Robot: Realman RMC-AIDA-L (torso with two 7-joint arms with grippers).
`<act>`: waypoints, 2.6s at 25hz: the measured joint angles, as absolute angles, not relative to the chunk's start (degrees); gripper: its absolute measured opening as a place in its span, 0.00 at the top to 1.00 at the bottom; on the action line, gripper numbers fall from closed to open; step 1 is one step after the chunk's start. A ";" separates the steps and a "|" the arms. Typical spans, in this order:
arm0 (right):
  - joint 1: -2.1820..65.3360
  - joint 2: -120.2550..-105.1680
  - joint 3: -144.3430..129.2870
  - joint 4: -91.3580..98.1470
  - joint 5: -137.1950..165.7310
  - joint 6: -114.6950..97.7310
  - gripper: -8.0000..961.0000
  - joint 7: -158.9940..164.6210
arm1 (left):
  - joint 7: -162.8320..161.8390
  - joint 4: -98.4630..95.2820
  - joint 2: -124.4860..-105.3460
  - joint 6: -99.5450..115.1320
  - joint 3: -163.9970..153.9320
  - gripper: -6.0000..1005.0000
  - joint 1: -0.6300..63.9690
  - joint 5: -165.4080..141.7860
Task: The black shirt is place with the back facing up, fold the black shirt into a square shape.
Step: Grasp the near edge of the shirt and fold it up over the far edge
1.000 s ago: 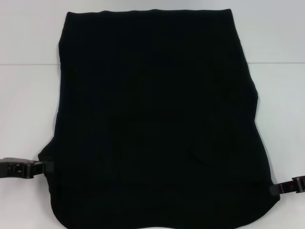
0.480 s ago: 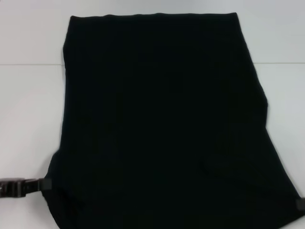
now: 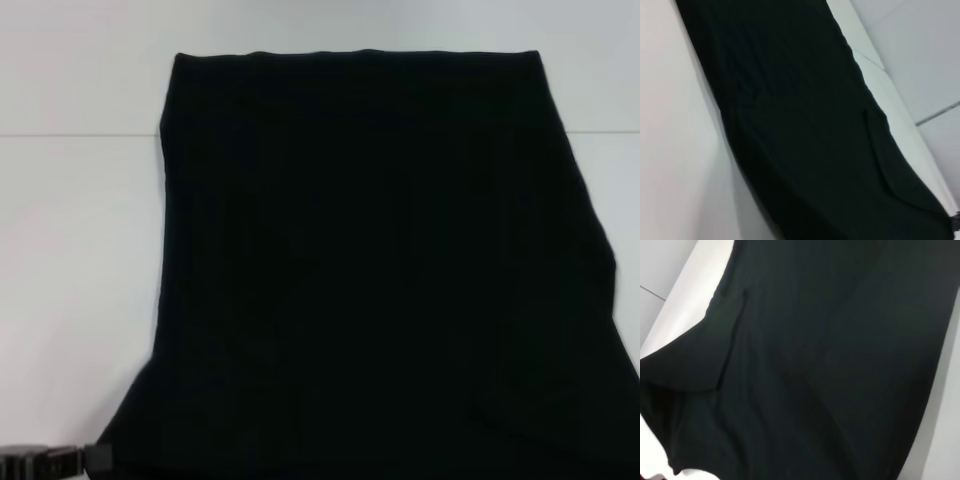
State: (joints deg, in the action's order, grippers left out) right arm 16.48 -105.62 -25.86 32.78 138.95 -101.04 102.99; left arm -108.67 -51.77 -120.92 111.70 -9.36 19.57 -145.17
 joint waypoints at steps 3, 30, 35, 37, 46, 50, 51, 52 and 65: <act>14.71 -105.20 -25.09 32.84 139.00 -102.36 0.95 102.22 | -108.59 -51.77 -121.33 113.54 -9.07 0.97 18.88 -145.10; 41.12 -107.50 -13.35 28.03 138.14 -73.36 0.95 106.27 | -107.81 -26.77 -112.24 67.78 -7.04 0.95 47.00 -132.03; 46.32 -107.29 -16.34 24.38 137.96 -60.62 0.95 107.24 | -106.04 -24.04 -112.21 58.36 -7.98 0.95 50.22 -131.34; 48.16 -107.11 -17.40 23.05 137.94 -57.06 0.95 107.26 | -105.56 -23.52 -112.39 54.92 -8.60 0.95 51.32 -131.10; 51.67 -108.14 -20.12 19.08 137.79 -44.94 0.95 107.00 | -100.77 -19.52 -113.35 44.70 -9.23 0.94 52.70 -129.11; 51.21 -109.72 -20.01 17.32 137.67 -40.92 0.95 105.37 | -98.01 -19.05 -115.21 42.16 -9.23 0.94 52.12 -128.10; 51.09 -110.19 -19.95 17.32 137.66 -40.18 0.95 105.17 | -97.42 -19.03 -115.68 41.62 -9.26 0.94 52.02 -127.99; 50.88 -110.82 -19.87 17.35 137.66 -39.34 0.95 105.04 | -96.85 -19.01 -116.04 41.16 -9.30 0.94 51.97 -127.99; 47.60 -113.10 -20.04 20.96 129.29 -37.06 0.85 100.73 | -93.55 -19.79 -117.68 39.08 -17.93 0.80 51.77 -127.89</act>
